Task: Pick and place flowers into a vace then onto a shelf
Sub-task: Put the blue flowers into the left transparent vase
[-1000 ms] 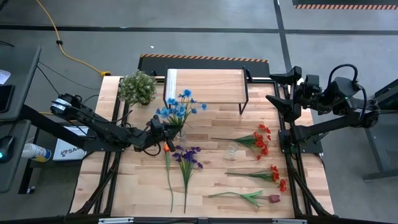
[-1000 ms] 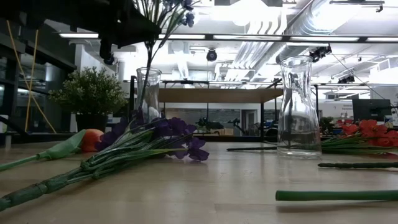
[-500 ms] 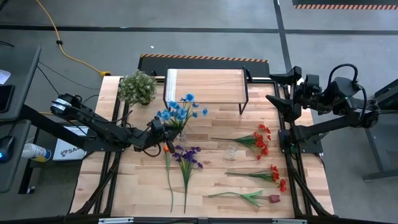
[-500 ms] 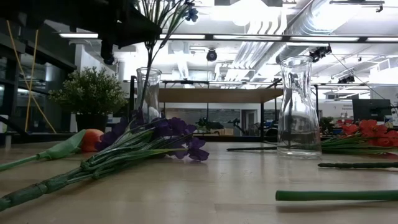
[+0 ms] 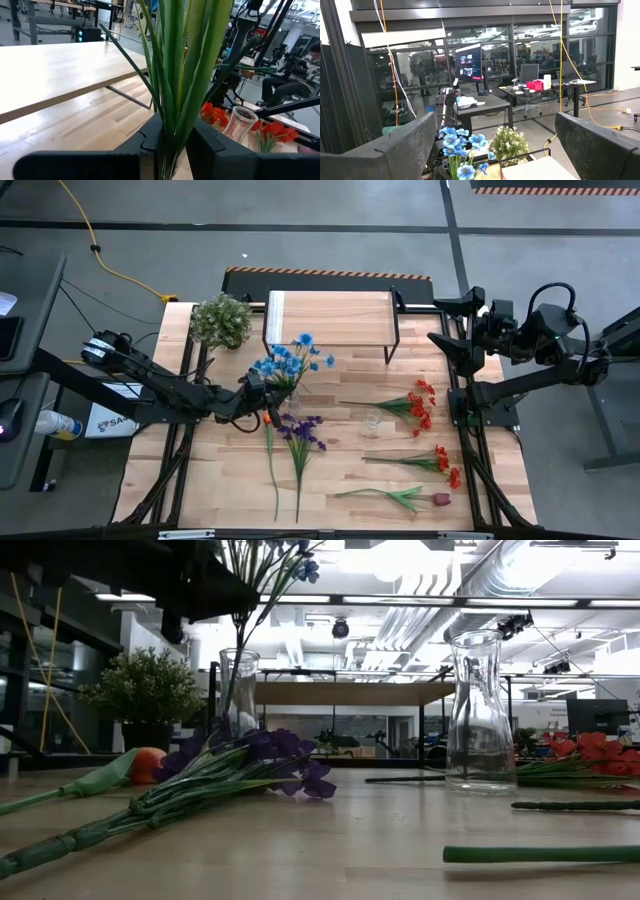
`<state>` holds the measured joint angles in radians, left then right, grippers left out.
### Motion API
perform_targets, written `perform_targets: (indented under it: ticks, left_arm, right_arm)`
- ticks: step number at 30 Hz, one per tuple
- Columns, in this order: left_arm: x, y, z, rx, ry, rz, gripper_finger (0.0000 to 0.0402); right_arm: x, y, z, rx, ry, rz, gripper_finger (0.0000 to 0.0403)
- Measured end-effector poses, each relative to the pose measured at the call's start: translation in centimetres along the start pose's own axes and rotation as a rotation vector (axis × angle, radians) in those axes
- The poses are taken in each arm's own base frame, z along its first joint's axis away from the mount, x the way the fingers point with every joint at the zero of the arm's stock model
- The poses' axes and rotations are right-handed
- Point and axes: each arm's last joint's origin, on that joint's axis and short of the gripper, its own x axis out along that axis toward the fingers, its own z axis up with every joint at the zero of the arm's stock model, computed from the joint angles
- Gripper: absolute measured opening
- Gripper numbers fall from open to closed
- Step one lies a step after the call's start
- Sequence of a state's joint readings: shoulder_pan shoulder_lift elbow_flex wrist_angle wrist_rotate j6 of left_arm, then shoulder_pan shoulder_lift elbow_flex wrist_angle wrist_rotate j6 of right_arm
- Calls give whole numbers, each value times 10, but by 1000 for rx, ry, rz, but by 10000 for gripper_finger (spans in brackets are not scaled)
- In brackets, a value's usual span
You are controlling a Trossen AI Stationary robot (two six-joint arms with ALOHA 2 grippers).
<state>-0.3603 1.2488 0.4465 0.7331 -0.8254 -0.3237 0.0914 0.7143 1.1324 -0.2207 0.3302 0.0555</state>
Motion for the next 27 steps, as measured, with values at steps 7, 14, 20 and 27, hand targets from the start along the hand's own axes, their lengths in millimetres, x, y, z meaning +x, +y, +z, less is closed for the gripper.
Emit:
perform_targets:
  ticks: [7, 14, 20, 27]
  left_arm:
    - [0, 0, 0, 3, 1, 1, 101]
    - [0, 1, -2, 18, 12, 4, 101]
    - [0, 1, -2, 25, 22, -2, 101]
    - [0, 1, -3, 33, 29, -3, 102]
  right_arm:
    - [0, 0, 0, -1, 0, 0, 394]
    - [0, 0, 0, -3, 0, 0, 394]
    - [0, 0, 0, -3, 0, 0, 394]
    - [0, 0, 0, -2, 0, 0, 394]
